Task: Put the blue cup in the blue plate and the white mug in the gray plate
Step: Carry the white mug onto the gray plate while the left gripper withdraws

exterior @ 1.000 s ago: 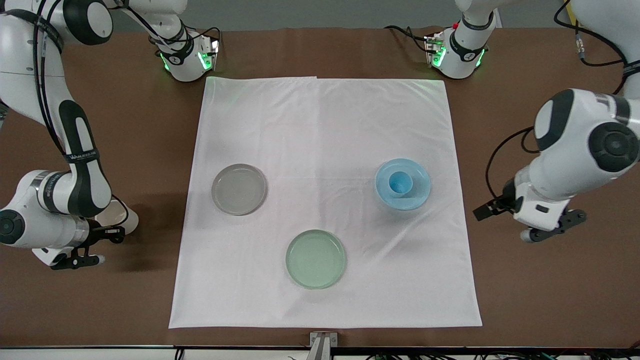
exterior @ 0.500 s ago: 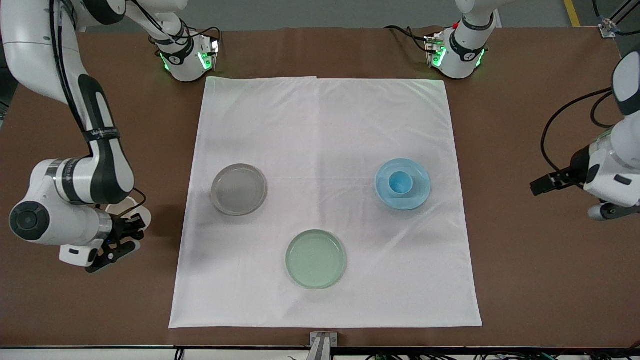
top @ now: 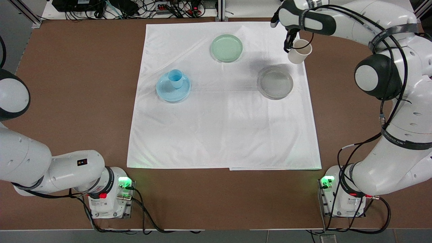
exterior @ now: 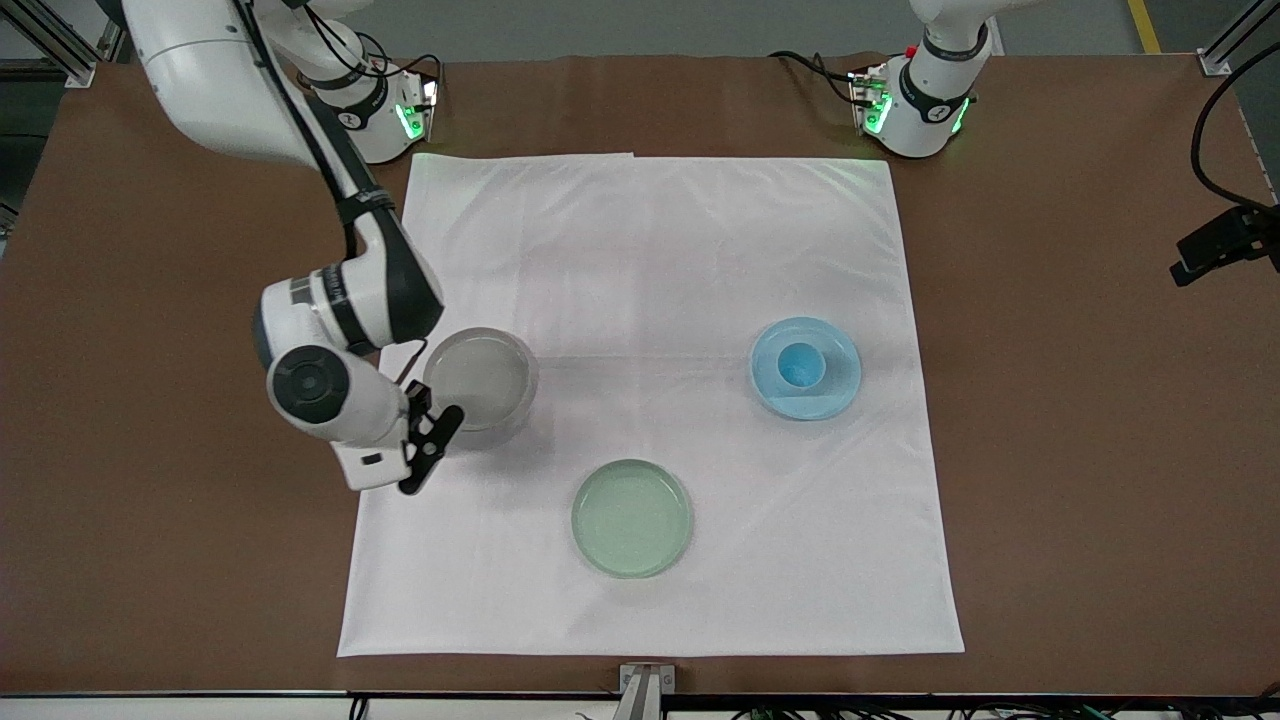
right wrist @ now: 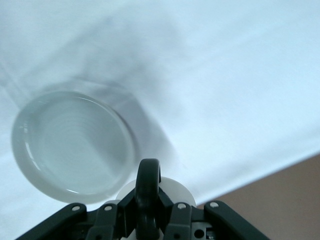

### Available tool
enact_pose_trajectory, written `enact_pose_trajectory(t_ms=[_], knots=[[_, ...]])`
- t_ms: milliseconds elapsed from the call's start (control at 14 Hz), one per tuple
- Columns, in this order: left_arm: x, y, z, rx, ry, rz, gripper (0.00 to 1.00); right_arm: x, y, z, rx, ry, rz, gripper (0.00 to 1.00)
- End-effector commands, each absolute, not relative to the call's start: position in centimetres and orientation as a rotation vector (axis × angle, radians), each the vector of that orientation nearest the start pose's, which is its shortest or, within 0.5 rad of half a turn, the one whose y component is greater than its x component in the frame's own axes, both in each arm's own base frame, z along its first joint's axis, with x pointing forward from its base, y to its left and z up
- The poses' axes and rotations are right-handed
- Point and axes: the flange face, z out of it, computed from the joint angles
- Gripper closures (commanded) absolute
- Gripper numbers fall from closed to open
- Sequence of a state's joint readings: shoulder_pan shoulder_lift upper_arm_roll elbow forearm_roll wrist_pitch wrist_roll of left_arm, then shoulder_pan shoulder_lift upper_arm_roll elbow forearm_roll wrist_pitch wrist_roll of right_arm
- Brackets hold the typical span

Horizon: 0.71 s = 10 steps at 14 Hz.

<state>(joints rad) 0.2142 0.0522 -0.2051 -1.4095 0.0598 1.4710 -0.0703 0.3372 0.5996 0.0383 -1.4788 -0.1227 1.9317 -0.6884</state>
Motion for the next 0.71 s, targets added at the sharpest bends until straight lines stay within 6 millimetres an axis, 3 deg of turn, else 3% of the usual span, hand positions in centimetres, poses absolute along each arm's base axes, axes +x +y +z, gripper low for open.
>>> enact_pose_trajectory(t_ms=[0, 357, 643], knots=[[53.5, 0.3, 66.4, -3.097, -0.078, 0.030, 0.00, 61.6, 28.4, 31.5, -2.631, -1.920, 0.306, 0.94], [50.6, 0.0, 65.2, -3.103, -0.088, 0.070, 0.00, 57.2, 32.8, 28.0, -2.479, -2.146, 0.389, 0.94], [49.8, 0.4, 65.3, -3.099, -0.100, 0.056, 0.00, 55.3, 33.3, 26.0, -2.374, -2.231, 0.426, 0.94]])
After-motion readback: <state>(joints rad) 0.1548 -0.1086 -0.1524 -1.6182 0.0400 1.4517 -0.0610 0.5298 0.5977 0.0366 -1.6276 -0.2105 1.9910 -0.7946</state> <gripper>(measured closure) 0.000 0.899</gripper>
